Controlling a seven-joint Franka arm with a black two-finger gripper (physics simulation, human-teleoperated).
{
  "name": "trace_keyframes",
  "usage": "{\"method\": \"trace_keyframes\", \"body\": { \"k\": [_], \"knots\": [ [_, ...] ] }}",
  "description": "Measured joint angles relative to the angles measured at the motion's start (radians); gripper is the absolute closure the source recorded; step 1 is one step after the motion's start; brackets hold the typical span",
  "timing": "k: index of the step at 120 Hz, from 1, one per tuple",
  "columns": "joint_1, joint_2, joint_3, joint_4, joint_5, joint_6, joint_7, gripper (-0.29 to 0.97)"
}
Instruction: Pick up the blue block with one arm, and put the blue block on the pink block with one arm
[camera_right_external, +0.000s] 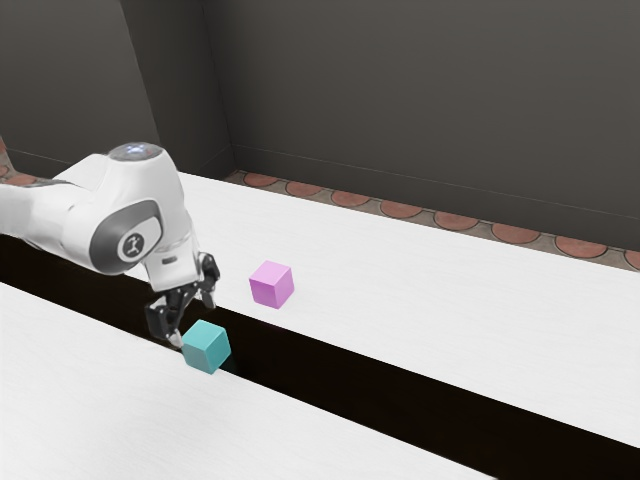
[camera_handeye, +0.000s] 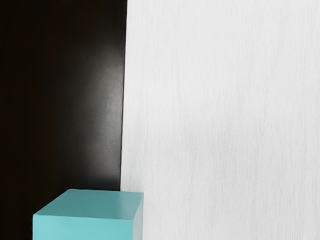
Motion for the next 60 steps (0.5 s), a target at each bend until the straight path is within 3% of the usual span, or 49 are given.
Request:
{"method": "trace_keyframes", "body": {
  "k": [60],
  "knots": [
    [0.058, 0.227, 0.005, 0.077, -0.002, 0.112, 0.096, 0.0]
  ]
}}
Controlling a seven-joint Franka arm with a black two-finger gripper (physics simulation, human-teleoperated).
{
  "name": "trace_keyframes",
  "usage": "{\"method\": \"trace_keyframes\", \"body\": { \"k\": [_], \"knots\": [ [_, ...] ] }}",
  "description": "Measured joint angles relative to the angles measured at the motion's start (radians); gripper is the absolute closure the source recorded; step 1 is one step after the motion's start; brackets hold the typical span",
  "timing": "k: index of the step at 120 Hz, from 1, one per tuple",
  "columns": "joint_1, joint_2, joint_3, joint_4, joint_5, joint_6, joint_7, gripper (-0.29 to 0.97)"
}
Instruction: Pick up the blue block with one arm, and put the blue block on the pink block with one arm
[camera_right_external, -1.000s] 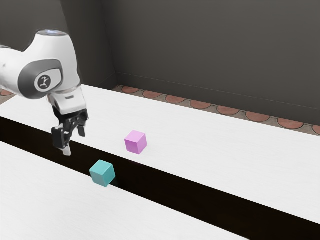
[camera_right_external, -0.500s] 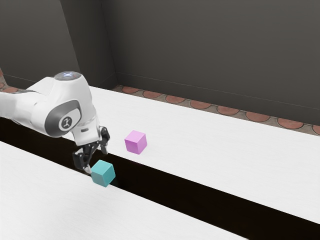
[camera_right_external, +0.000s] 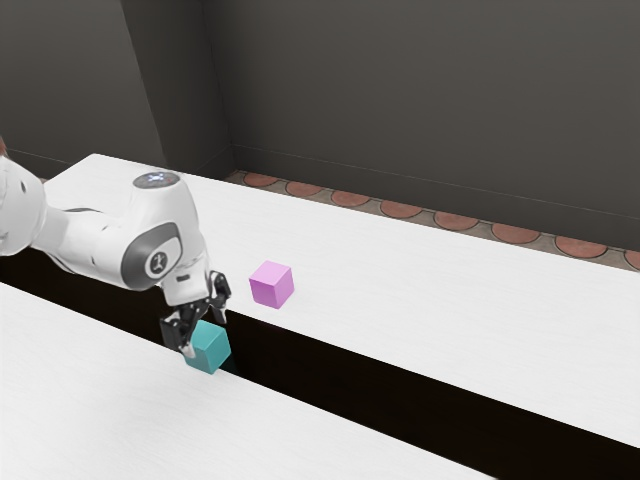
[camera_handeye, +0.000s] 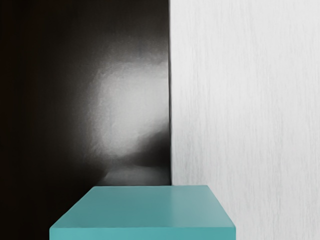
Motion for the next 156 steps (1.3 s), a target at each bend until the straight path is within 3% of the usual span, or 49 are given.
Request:
{"method": "trace_keyframes", "body": {
  "k": [38, 58, 80, 90, 111, 156],
  "knots": [
    [0.012, 0.063, -0.001, 0.005, 0.0, 0.037, 0.033, 0.02],
    [0.023, 0.079, -0.001, 0.005, 0.002, 0.049, 0.046, 0.27],
    [0.022, -0.013, -0.006, 0.011, 0.001, 0.045, 0.056, 0.39],
    [0.01, -0.018, -0.009, 0.125, -0.002, -0.021, 0.06, 0.41],
    [0.006, 0.134, -0.009, 0.43, 0.002, -0.199, 0.066, 0.4],
    [-0.008, 0.389, -0.009, 0.771, 0.009, -0.389, 0.082, 0.4]
  ]
}}
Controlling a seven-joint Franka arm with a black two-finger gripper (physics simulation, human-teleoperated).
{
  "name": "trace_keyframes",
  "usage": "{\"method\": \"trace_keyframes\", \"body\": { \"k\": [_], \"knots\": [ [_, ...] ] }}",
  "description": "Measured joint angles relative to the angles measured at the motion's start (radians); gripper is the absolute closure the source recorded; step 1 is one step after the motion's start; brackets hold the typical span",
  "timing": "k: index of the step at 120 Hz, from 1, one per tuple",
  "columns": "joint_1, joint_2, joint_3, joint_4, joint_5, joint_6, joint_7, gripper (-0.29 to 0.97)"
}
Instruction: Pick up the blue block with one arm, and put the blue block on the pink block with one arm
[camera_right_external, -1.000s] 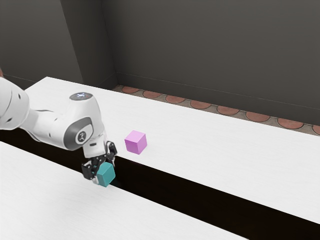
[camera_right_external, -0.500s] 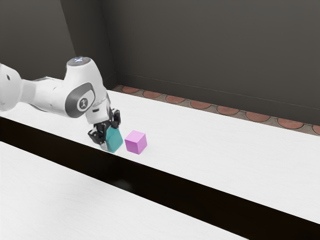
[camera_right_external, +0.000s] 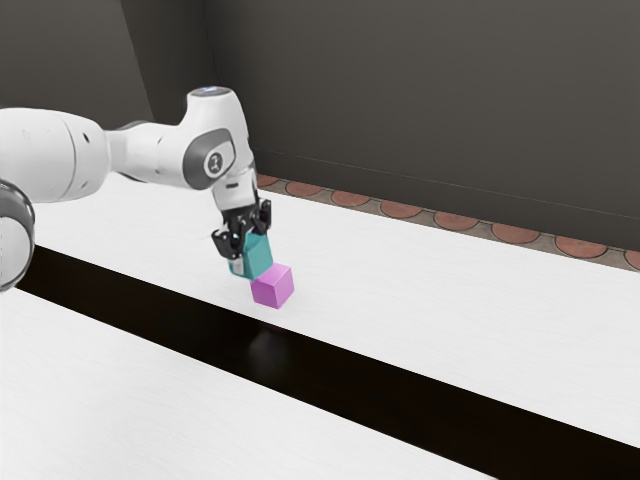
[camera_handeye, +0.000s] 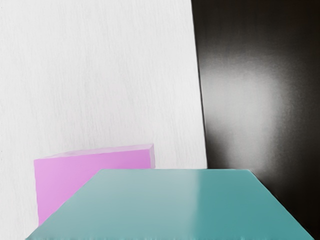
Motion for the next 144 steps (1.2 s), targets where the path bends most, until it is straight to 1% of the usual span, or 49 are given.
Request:
{"method": "trace_keyframes", "body": {
  "k": [24, 46, 55, 70, 84, 102, 110, 115, 118, 124, 131, 136, 144],
  "knots": [
    [-0.02, 0.068, 0.002, 0.079, 0.0, -0.029, 0.014, 0.39],
    [-0.021, 0.091, 0.003, 0.121, 0.001, -0.04, 0.031, 0.39],
    [-0.021, 0.1, 0.003, 0.126, 0.004, -0.045, 0.036, 0.26],
    [-0.021, 0.104, 0.003, 0.132, 0.008, -0.053, 0.043, 0.16],
    [-0.021, 0.107, 0.004, 0.133, 0.01, -0.057, 0.049, 0.09],
    [-0.02, 0.087, 0.002, 0.131, 0.009, -0.06, 0.055, 0.05],
    [-0.018, 0.021, 0.0, 0.104, 0.005, -0.063, 0.057, 0.03],
    [-0.013, -0.07, -0.005, 0.037, 0.001, -0.074, 0.054, 0.03],
    [-0.008, -0.137, -0.007, -0.012, 0.0, -0.085, 0.048, 0.02],
    [0.004, -0.32, -0.009, -0.117, 0.001, -0.129, 0.022, 0.02],
    [0.005, -0.476, -0.011, -0.167, 0.004, -0.208, -0.028, 0.01],
    [-0.002, -0.529, -0.01, -0.173, 0.002, -0.259, -0.072, 0.01],
    [-0.017, -0.558, -0.009, -0.152, -0.001, -0.321, -0.141, 0.01]
  ]
}}
